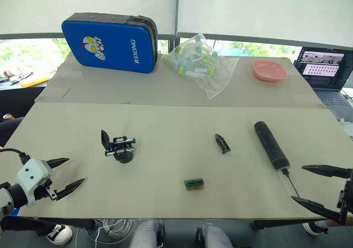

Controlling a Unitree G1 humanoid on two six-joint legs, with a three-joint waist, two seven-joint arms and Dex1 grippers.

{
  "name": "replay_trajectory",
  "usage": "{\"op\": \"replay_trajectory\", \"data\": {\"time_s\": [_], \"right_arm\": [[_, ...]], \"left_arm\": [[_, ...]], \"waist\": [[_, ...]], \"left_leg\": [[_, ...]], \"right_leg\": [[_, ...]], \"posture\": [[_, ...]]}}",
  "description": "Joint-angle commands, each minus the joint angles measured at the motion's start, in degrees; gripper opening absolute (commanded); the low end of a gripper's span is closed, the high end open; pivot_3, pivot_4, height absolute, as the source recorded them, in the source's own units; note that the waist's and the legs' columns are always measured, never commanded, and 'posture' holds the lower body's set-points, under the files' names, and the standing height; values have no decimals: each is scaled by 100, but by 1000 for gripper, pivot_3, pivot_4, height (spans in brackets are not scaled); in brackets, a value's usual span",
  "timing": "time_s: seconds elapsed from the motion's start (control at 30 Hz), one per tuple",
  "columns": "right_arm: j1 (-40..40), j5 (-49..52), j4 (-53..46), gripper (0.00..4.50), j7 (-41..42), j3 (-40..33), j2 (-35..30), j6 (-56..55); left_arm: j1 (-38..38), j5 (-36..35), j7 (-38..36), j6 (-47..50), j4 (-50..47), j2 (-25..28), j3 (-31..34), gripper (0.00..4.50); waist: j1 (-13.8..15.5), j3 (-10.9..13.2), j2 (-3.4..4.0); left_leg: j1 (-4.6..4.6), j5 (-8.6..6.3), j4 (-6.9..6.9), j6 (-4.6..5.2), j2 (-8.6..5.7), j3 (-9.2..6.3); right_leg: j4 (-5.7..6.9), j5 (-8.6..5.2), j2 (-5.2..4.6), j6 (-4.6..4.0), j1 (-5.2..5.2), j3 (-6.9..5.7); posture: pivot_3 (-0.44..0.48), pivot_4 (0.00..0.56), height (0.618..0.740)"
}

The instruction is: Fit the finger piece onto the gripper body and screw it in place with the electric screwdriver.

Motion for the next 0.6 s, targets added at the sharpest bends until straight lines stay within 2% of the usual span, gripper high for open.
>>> {"op": "replay_trajectory", "data": {"time_s": [0.03, 0.2, 0.3, 0.43, 0.6], "right_arm": [[-127, 27, -86, 4500, -64, 21, -56, 21], [-577, 136, -412, 4500, -495, 392, -29, 338], [-812, 580, -901, 4500, -953, 611, 168, 799], [-1108, 1112, -1432, 4500, -973, 956, 746, 569], [-1316, 954, -1862, 4500, -824, 1601, 1155, 120]], "left_arm": [[-63, -106, 1, 151, -179, 113, 80, 4472], [73, -735, -282, 903, -510, 45, 248, 4472], [172, -885, -33, 996, -564, -178, 501, 4472], [496, -856, 116, 849, -383, -491, 760, 4472], [867, -941, 212, 864, -522, -802, 899, 4472]], "waist": [[-1, 0, 0], [-13, 0, 2], [-14, 0, 3], [-14, 0, 3], [2, -2, -1]], "left_leg": [[0, 0, 0, 0, 0, 0], [0, 0, 0, 0, 0, 0], [0, 0, 0, 0, 1, 0], [0, 0, 0, 0, 4, -1], [0, 0, 3, 0, 3, -1]], "right_leg": [[0, 0, 0, 0, 0, 0], [1, 4, 0, 1, -1, 0], [1, 12, 0, -14, -2, -2], [1, 24, 4, -33, 0, -6], [0, 21, 3, -26, 3, -10]], "posture": [[0, 150, 740], [0, 150, 740], [0, 150, 740], [0, 150, 740], [0, 150, 740]]}}
